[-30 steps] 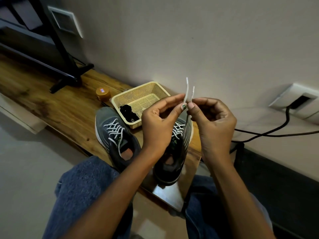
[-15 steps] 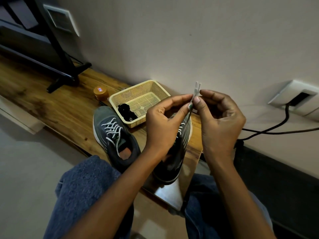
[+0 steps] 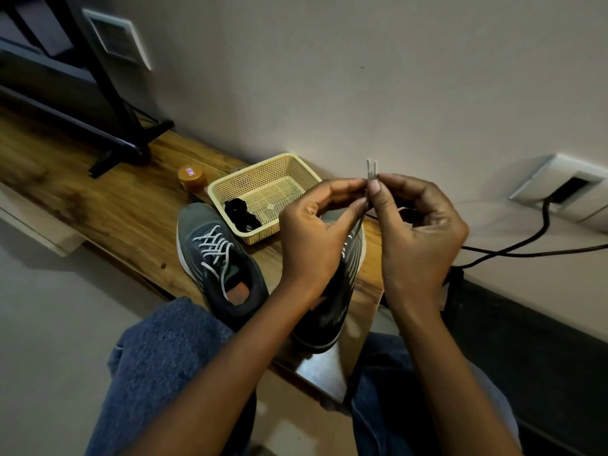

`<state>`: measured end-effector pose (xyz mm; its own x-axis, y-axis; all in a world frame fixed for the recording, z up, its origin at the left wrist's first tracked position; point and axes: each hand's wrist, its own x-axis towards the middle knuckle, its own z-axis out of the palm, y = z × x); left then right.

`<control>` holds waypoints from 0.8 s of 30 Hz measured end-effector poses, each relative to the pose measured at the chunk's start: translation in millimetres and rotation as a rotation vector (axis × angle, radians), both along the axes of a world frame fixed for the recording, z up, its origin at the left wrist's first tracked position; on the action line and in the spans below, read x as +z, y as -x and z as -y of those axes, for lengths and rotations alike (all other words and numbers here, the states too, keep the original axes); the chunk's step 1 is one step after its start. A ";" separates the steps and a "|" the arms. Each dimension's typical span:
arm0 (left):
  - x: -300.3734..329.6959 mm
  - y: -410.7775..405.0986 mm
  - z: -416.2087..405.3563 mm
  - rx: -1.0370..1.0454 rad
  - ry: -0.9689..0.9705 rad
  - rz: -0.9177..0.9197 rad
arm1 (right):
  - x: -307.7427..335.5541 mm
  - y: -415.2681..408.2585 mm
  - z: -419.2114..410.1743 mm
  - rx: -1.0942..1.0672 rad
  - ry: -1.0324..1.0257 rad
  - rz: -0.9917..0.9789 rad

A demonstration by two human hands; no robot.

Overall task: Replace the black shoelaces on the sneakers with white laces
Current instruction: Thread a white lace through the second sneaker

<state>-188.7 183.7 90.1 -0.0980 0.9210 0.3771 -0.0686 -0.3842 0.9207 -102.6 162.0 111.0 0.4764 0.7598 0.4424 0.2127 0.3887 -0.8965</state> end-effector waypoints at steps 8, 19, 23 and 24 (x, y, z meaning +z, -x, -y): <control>-2.2 1.4 -1.1 0.089 -0.153 -0.128 | -0.5 1.6 -0.5 -0.001 -0.010 -0.034; 2.6 4.8 -6.1 0.047 -0.076 -0.127 | -2.1 -1.3 -1.6 0.074 0.053 -0.019; 4.5 7.6 -9.2 0.050 -0.065 -0.135 | -8.4 -5.8 -3.9 0.118 0.143 -0.086; 4.8 7.9 -9.7 0.051 -0.060 -0.133 | -11.4 -7.4 -4.9 0.143 0.186 -0.072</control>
<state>-196.6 193.4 94.9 -0.0900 0.8913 0.4443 0.0734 -0.4390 0.8955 -95.3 166.9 99.6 0.3835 0.8870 0.2572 0.1003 0.2369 -0.9663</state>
